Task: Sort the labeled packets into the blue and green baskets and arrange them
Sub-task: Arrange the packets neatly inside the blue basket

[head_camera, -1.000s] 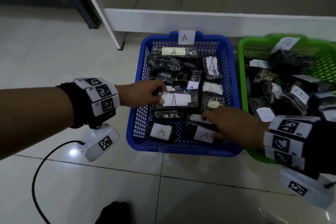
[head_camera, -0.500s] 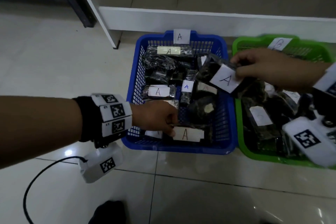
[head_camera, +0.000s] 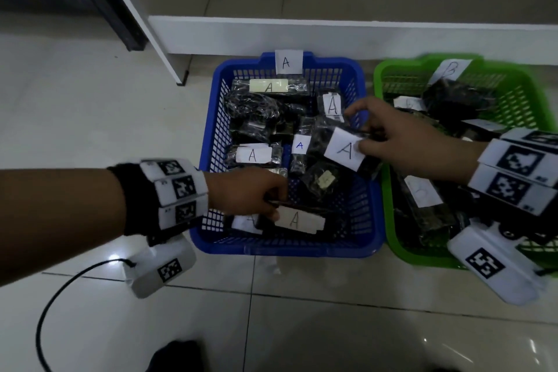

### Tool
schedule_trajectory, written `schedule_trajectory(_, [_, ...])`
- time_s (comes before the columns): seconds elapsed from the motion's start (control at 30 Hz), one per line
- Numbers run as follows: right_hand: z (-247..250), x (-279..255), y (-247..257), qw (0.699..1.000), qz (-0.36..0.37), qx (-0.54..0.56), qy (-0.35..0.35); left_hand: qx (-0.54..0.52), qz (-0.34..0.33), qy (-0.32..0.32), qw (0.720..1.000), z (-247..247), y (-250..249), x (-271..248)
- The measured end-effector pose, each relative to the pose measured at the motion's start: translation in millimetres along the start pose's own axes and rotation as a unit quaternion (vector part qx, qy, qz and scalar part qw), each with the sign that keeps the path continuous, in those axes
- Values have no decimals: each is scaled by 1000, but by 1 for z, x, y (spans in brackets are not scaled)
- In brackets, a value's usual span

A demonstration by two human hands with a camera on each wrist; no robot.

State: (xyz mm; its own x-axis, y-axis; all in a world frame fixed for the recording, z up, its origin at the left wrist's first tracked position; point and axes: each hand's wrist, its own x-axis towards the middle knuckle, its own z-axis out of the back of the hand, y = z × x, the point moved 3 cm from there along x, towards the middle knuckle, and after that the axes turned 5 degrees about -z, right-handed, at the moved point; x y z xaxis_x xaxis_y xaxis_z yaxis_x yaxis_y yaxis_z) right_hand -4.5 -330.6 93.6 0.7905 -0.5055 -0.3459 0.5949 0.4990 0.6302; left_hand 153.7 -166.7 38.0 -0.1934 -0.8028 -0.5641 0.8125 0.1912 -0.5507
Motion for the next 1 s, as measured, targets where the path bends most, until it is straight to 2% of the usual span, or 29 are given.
schedule_trajectory(0.1, [3,3,-1,999,19,21,-36,27,30,60,997,34,15,-9])
schedule_trajectory(0.23, [3,4,2,997,38,18,-61,158,88,33,983,70,32,-15])
schedule_trajectory(0.33, [-5,7,3,992,76,-75,-65,293,122,33,948,68,36,-13])
schedule_trajectory(0.43, [-18,11,7,959,142,-221,-104,443,112,11,890,52,31,-14])
schedule_trajectory(0.5, [-28,12,11,926,160,-336,-71,490,69,-47,868,42,15,-16])
schedule_trajectory(0.57, [-37,12,13,888,150,-434,-6,448,-36,-85,889,28,-11,-12])
schedule_trajectory(0.6, [-40,11,12,871,150,-467,21,401,-87,-65,909,18,-25,-9])
schedule_trajectory(0.67, [-46,11,12,851,146,-502,51,315,-134,22,939,-2,-41,1])
schedule_trajectory(0.73, [-51,11,11,854,146,-498,40,298,-166,72,937,-18,-46,11])
schedule_trajectory(0.87, [-51,13,12,835,133,-533,-28,334,-260,62,904,-34,-43,23])
schedule_trajectory(1.0, [-54,9,15,825,144,-545,-34,365,-246,54,896,-40,-49,29])
